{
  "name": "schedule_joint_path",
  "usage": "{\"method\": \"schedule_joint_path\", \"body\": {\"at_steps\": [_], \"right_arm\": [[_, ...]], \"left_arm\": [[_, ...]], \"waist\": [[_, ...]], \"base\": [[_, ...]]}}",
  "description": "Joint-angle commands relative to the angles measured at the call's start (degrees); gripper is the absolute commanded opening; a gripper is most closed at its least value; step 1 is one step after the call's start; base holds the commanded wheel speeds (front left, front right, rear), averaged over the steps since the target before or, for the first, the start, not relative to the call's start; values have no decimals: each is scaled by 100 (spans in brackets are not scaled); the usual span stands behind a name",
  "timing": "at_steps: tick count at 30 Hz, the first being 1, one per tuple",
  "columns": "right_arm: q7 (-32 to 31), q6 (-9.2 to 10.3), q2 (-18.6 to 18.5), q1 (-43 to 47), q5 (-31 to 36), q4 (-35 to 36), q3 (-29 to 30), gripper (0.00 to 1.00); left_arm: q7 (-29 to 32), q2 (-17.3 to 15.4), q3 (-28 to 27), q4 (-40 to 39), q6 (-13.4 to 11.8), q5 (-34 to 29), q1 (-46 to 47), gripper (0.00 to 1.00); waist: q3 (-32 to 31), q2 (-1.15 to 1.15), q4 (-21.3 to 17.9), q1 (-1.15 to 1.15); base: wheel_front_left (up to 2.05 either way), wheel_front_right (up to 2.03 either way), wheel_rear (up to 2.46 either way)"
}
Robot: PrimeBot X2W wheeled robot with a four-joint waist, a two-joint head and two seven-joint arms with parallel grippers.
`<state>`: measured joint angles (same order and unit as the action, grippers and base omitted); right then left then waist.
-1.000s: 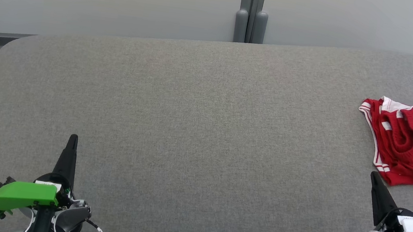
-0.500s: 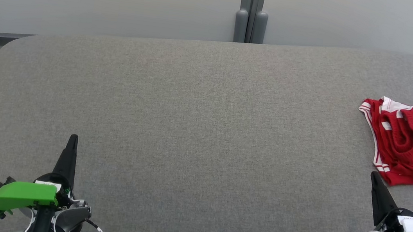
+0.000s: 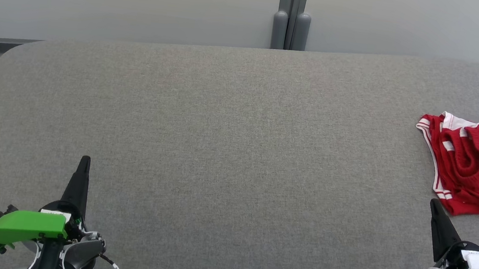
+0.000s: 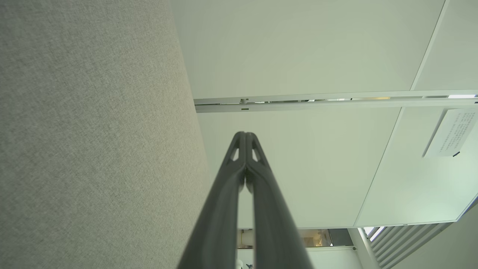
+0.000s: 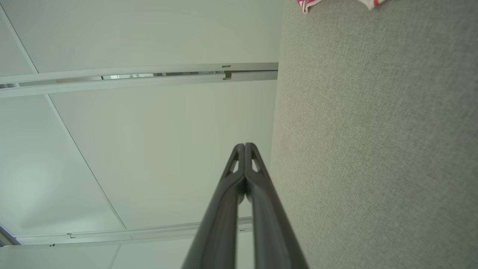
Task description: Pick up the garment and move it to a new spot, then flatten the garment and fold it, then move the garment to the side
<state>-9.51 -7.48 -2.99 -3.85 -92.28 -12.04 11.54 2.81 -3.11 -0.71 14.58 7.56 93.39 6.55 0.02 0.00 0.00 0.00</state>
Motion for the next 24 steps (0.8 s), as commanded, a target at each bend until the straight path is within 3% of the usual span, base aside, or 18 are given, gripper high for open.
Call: {"method": "schedule_joint_path", "body": {"at_steps": [1,24], "right_arm": [[-31,-2,-21,-43,-34,-7,10,0],[-33,-2,-17,-44,-28,-7,15,0]], "left_arm": [[8,-1,-21,-19,22,10,62,0],[15,7,-31,-21,22,-3,61,0]], "waist": [[0,0,0,0],[0,0,0,0]], "base": [[0,0,0],[0,0,0]]}}
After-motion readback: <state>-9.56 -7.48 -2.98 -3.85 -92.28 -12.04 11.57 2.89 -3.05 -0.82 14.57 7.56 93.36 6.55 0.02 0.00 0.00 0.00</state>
